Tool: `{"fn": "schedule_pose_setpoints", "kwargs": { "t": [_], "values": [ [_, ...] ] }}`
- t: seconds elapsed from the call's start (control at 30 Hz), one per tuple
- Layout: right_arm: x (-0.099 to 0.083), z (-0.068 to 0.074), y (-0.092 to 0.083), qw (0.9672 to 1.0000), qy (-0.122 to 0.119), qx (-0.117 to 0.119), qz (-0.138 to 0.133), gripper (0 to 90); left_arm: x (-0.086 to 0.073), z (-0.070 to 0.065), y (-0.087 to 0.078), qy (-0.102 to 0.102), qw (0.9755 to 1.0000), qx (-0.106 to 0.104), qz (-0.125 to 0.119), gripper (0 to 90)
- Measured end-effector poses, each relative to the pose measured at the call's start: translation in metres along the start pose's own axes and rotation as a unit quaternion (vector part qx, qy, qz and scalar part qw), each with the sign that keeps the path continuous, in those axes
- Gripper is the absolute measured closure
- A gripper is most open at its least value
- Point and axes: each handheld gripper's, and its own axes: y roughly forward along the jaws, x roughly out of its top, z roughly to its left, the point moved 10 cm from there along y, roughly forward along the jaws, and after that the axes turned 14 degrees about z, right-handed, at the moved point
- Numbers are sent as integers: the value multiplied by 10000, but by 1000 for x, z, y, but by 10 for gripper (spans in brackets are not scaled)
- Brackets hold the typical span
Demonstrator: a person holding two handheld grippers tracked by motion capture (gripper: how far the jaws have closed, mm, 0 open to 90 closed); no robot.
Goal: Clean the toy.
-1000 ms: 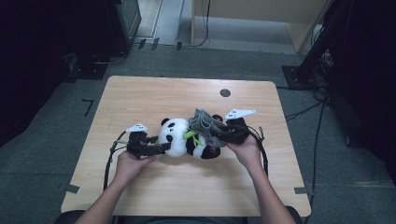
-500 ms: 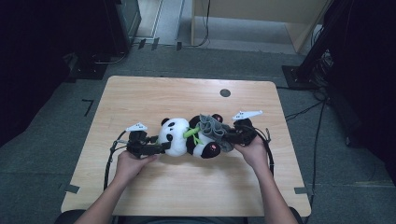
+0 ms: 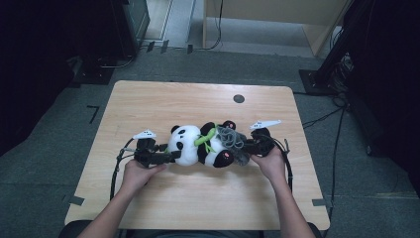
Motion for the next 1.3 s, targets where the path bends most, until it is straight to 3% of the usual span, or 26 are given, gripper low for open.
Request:
{"fn": "schedule_pose_setpoints", "kwargs": {
  "t": [0.13, 0.27, 0.37, 0.5, 0.6, 0.77, 1.07, 1.17, 1.3],
  "values": [
    [-5, -6, 3, 9999, 162, 8, 20, 767, 1, 0, 0, -8, 10000, -19, -4, 287],
    [-11, -19, 0, 9988, 310, -338, 143, 770, 1, 1, 0, -3, 10000, -30, 24, 285],
    [-13, -29, -9, 9977, 488, -470, 49, 772, 0, 1, 0, 19, 10000, -18, 47, 283],
    [-4, -40, -37, 9942, 706, -618, -521, 775, 0, 1, 0, 26, 10000, -29, 46, 280],
    [8, -34, -58, 9910, 737, -492, -1006, 776, 1, 1, 0, 24, 10000, -29, 29, 278],
    [31, -1, -73, 9902, 252, -448, -1296, 776, 1, 1, 0, 9, 10000, -32, 25, 276],
    [60, 64, -66, 9887, -674, -315, -1305, 774, 1, 1, 1, 9, 10000, -26, 4, 272],
    [61, 74, -53, 9892, -862, -365, -1130, 769, 1, 1, 1, 24, 10000, -10, 17, 272],
    [57, 72, -29, 9913, -966, -536, -722, 759, 1, 1, 1, 14, 10000, -18, 6, 272]
  ]
}}
